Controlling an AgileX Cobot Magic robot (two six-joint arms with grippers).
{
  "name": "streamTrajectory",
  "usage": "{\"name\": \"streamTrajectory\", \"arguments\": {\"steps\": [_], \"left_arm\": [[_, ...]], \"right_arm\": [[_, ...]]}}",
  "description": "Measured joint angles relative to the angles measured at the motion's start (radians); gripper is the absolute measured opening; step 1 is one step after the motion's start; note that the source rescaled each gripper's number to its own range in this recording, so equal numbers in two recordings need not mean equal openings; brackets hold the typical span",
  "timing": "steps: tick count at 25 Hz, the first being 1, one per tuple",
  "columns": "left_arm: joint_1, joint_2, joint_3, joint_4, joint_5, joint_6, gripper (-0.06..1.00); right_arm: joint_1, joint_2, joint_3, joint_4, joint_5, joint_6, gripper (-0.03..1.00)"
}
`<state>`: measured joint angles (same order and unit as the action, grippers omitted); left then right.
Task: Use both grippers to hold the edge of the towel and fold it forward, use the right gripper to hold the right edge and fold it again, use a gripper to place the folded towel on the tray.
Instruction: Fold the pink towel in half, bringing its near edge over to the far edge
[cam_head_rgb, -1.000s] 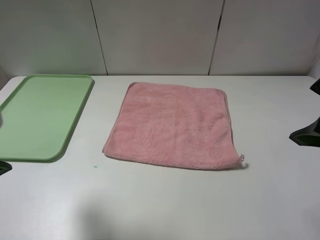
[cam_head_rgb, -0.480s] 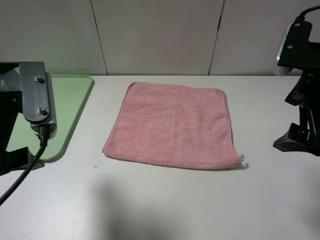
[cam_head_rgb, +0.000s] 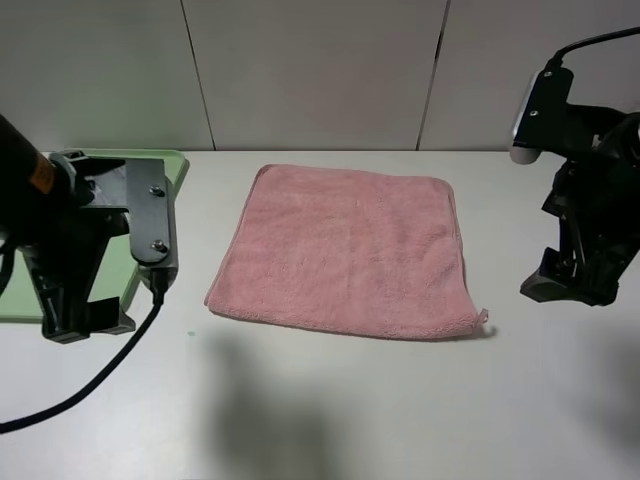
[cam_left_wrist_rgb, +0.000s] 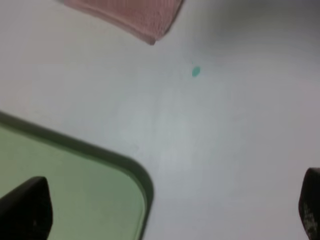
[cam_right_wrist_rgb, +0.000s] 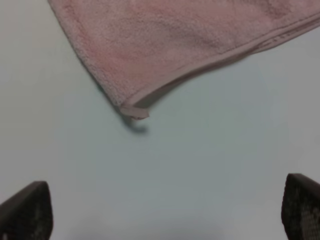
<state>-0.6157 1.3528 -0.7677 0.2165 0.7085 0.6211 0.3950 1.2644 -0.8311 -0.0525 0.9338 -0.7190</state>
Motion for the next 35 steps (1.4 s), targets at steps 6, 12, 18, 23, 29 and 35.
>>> {"name": "streamTrajectory", "arguments": {"steps": [6, 12, 18, 23, 29, 35], "left_arm": [[0.0, 0.101, 0.0, 0.0, -0.1, 0.068, 0.99], [0.0, 0.2, 0.0, 0.003, -0.188, 0.144, 0.99], [0.0, 0.288, 0.0, 0.003, -0.289, 0.23, 0.99], [0.0, 0.352, -0.001, 0.026, -0.364, 0.285, 0.98], [0.0, 0.403, -0.001, 0.119, -0.439, 0.295, 0.98], [0.0, 0.413, -0.001, 0.147, -0.535, 0.296, 0.96]], "right_arm": [[0.0, 0.039, 0.033, 0.0, -0.044, 0.0, 1.0], [0.0, 0.069, 0.035, 0.0, -0.064, -0.003, 1.0], [0.0, 0.081, 0.041, 0.0, -0.084, -0.003, 1.0], [0.0, 0.081, 0.041, 0.0, -0.086, -0.004, 1.0], [0.0, 0.081, 0.041, 0.0, -0.086, -0.004, 1.0], [0.0, 0.081, 0.041, 0.0, -0.09, -0.004, 1.0]]}}
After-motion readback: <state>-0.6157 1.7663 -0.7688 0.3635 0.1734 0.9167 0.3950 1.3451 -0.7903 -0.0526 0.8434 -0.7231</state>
